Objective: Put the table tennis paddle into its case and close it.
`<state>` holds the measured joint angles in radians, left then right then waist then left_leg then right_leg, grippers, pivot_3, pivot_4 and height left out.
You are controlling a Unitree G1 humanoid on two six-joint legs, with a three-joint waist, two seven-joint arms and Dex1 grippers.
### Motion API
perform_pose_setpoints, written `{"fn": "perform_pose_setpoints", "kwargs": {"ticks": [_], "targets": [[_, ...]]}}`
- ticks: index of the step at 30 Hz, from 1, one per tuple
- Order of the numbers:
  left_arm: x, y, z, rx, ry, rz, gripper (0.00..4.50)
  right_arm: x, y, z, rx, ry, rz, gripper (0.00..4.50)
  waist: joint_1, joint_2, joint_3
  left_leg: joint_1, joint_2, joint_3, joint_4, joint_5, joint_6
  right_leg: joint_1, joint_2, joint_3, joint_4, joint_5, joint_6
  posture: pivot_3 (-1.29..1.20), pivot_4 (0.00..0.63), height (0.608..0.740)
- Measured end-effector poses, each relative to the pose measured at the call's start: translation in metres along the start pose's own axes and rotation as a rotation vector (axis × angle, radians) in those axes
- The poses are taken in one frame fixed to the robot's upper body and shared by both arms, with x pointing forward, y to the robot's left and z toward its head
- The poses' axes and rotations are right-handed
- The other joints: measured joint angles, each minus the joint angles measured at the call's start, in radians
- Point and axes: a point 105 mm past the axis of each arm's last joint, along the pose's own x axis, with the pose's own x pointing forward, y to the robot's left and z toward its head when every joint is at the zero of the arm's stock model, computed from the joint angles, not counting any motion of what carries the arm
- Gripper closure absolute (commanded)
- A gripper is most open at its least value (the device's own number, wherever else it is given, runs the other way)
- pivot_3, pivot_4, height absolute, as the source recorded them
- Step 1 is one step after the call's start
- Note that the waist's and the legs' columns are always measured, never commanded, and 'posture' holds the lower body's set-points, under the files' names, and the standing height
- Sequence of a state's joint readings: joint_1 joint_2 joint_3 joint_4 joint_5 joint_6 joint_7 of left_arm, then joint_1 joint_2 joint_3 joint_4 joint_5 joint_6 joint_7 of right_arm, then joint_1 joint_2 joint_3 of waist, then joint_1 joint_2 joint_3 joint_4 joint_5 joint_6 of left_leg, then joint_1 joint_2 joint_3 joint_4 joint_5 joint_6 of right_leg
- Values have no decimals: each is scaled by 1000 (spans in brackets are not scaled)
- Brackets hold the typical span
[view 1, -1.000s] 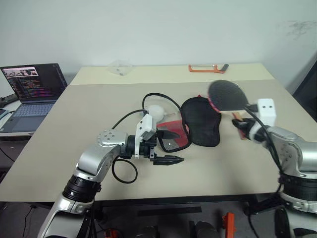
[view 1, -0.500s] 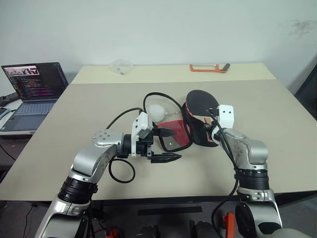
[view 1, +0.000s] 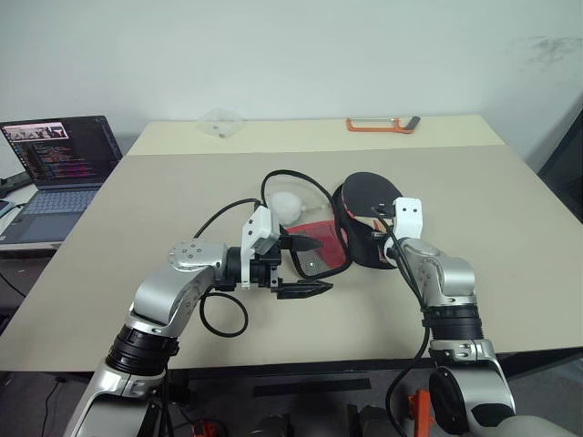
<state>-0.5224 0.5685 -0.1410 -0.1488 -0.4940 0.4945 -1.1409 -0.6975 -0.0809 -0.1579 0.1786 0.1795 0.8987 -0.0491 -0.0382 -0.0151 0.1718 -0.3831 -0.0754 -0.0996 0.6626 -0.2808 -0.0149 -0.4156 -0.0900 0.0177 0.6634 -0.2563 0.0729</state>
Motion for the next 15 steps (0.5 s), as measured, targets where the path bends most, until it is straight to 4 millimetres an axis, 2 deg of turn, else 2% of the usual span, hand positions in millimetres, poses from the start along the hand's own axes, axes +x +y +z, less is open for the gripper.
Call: {"fn": "perform_pose_setpoints", "kwargs": {"ticks": [5,9,15], "targets": [[-2,1,-1,4,9,7,0,0,5,-1,33,-3,1,1438,-1,0,0,0,0,0,0,0,0,0,0,0,0,0,0,0,150,740],[-7,6,1,11,15,43,0,-8,13,14,36,-62,21,62,-2,0,0,0,0,0,0,0,0,0,0,0,0,0,0,0,150,740],[-36,22,-8,-12,53,182,0,-45,25,38,-41,-176,189,22,-1,0,0,0,0,-1,0,0,0,-1,0,0,0,0,0,0,150,740]]}}
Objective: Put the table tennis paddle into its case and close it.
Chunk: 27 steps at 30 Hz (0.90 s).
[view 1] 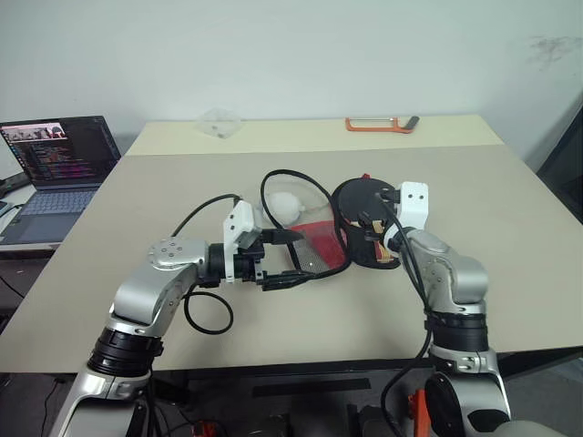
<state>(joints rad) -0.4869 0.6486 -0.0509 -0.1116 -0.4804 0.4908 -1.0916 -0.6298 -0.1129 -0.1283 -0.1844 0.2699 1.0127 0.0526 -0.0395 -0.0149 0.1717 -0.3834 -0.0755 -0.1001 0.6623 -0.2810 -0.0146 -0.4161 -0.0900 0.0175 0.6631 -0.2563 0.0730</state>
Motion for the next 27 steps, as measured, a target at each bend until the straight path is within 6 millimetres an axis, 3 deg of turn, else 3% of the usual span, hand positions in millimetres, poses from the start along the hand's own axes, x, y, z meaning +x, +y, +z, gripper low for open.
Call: {"fn": "perform_pose_setpoints", "kwargs": {"ticks": [3,5,12,16,17,23,27], "targets": [[-26,20,-19,-43,66,123,0,-25,-4,7,-69,-14,120,22,2,0,0,0,0,0,0,-2,3,0,0,-1,0,0,0,0,150,740],[-39,29,-29,-63,99,181,365,-37,-9,10,-91,-8,172,0,4,0,0,0,0,-1,0,-2,4,1,0,-1,0,0,0,0,150,740],[-55,71,-62,-42,219,354,2709,-79,-10,16,-192,32,413,0,10,-1,0,1,0,-2,1,-2,4,4,0,-3,-1,0,0,0,150,740],[-25,87,-65,-12,210,358,4276,-90,0,14,-221,45,500,0,13,-1,0,1,0,-2,2,-2,4,5,-1,-4,-2,0,0,0,150,740],[-18,89,-65,-8,207,353,4423,-91,2,14,-228,45,511,0,13,-2,1,1,0,-2,2,-2,4,5,-1,-4,-2,0,0,0,150,740],[27,98,-57,12,164,307,4423,-98,0,10,-256,61,514,0,13,-5,2,0,-1,-2,2,-2,4,4,-1,-4,-2,0,0,0,150,740],[58,93,-27,69,88,203,4423,-109,-20,6,-275,97,458,0,16,-8,4,-3,-1,-3,2,-2,4,3,-1,-5,-3,0,1,0,150,740]]}}
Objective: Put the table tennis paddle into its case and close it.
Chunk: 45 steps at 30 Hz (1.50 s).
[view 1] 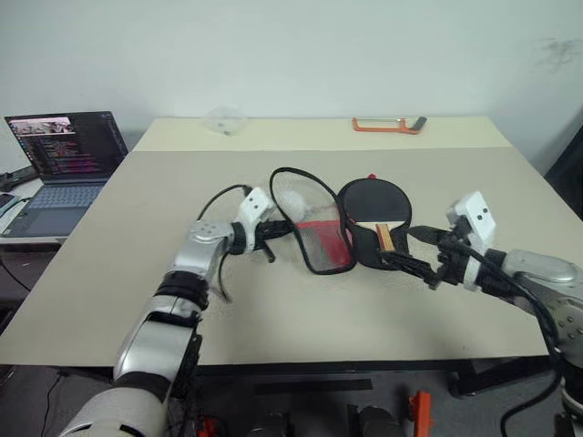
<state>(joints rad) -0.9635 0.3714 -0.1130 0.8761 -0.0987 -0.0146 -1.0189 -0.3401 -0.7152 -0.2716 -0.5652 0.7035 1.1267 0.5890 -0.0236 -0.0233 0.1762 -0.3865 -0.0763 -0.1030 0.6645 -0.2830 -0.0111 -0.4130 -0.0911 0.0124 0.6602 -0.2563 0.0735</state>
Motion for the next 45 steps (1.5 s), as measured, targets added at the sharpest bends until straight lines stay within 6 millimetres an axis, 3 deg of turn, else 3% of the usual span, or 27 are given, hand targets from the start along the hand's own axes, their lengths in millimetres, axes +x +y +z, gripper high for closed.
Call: {"fn": "perform_pose_setpoints", "kwargs": {"ticks": [5,8,12,17,20,26,30,33,38,45], "targets": [[32,-12,68,77,-152,-85,4423,-32,-24,11,-39,-27,-123,0,9,-1,1,0,0,0,0,0,0,1,0,0,0,0,0,0,150,740],[52,-22,94,91,-211,-106,4423,-41,-29,15,-49,-36,-159,0,6,-1,1,1,0,1,0,0,0,1,0,0,0,0,0,0,150,740],[72,-34,89,60,-204,-115,4423,-42,-34,12,-37,-31,-185,0,0,-2,1,3,0,2,0,0,1,2,0,1,1,0,1,0,150,740],[72,-30,74,36,-175,-87,4423,-33,-43,11,-12,-41,-236,0,-6,-2,1,3,0,2,0,0,0,1,0,2,2,0,0,0,150,740],[59,-21,71,45,-176,-80,4423,-18,-55,4,41,-40,-284,0,-7,-3,2,4,0,2,0,0,0,1,0,2,2,0,0,0,150,740],[13,-9,35,25,-166,-74,4423,21,-86,-15,140,-22,-391,0,-11,-2,1,2,1,4,0,2,-3,-2,1,4,3,0,0,0,150,740],[-11,-23,30,5,-192,-128,4423,50,-97,-13,200,-64,-400,0,-9,-2,1,-1,1,4,0,2,-4,-6,0,5,3,0,0,0,150,740],[-30,-40,40,-22,-231,-187,4423,69,-104,-19,259,-53,-399,0,-11,-2,1,-5,1,3,1,2,-4,-9,0,4,4,0,0,0,150,740],[-57,-48,50,-25,-222,-185,4423,79,-111,-43,257,34,-405,0,-8,-1,1,-6,0,2,1,2,-4,-9,0,4,3,0,0,0,150,740],[-67,-47,49,-41,-189,-139,4423,80,-114,-58,238,101,-365,0,-9,-1,1,-6,1,3,1,2,-4,-9,0,4,4,0,0,0,150,740]]}}
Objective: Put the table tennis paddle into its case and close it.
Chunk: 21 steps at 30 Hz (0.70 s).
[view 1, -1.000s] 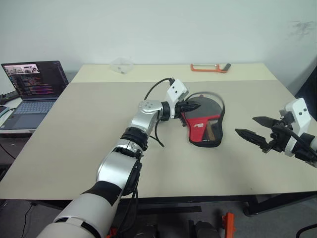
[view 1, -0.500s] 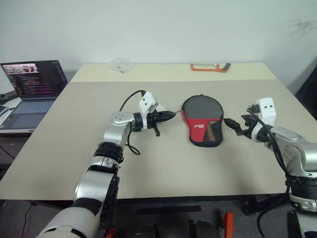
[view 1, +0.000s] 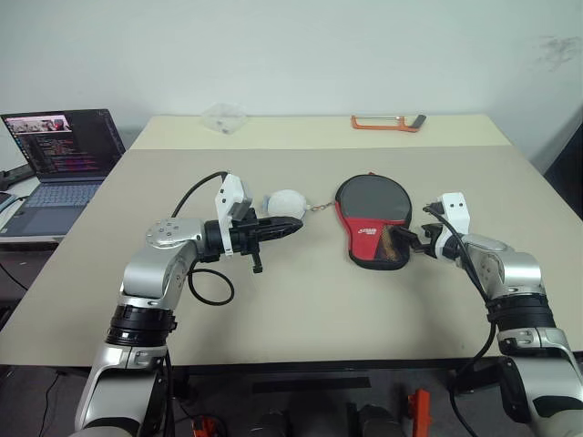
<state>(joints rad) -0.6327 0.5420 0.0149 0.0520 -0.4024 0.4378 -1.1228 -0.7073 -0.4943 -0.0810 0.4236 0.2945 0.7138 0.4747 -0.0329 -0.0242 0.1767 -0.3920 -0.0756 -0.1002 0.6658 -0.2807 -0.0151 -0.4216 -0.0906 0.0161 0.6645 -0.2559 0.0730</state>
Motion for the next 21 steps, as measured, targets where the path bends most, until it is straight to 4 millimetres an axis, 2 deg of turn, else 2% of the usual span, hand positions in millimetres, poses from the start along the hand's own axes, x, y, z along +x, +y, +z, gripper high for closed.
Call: {"fn": "perform_pose_setpoints", "kwargs": {"ticks": [12,16,21], "targets": [[2,1,6,7,-6,4,4423,24,17,5,-69,71,99,0,-21,1,-1,2,0,1,0,0,0,1,0,0,0,0,-1,0,150,740],[3,1,7,12,-5,0,4500,30,17,4,-55,95,101,1193,-26,0,-1,4,1,1,0,0,-1,2,1,1,1,1,-2,0,150,740],[-1,2,6,20,11,-4,4500,35,26,-1,-46,112,147,2795,-26,0,-1,12,1,1,-1,0,-1,10,1,1,0,1,-2,0,150,740]]}}
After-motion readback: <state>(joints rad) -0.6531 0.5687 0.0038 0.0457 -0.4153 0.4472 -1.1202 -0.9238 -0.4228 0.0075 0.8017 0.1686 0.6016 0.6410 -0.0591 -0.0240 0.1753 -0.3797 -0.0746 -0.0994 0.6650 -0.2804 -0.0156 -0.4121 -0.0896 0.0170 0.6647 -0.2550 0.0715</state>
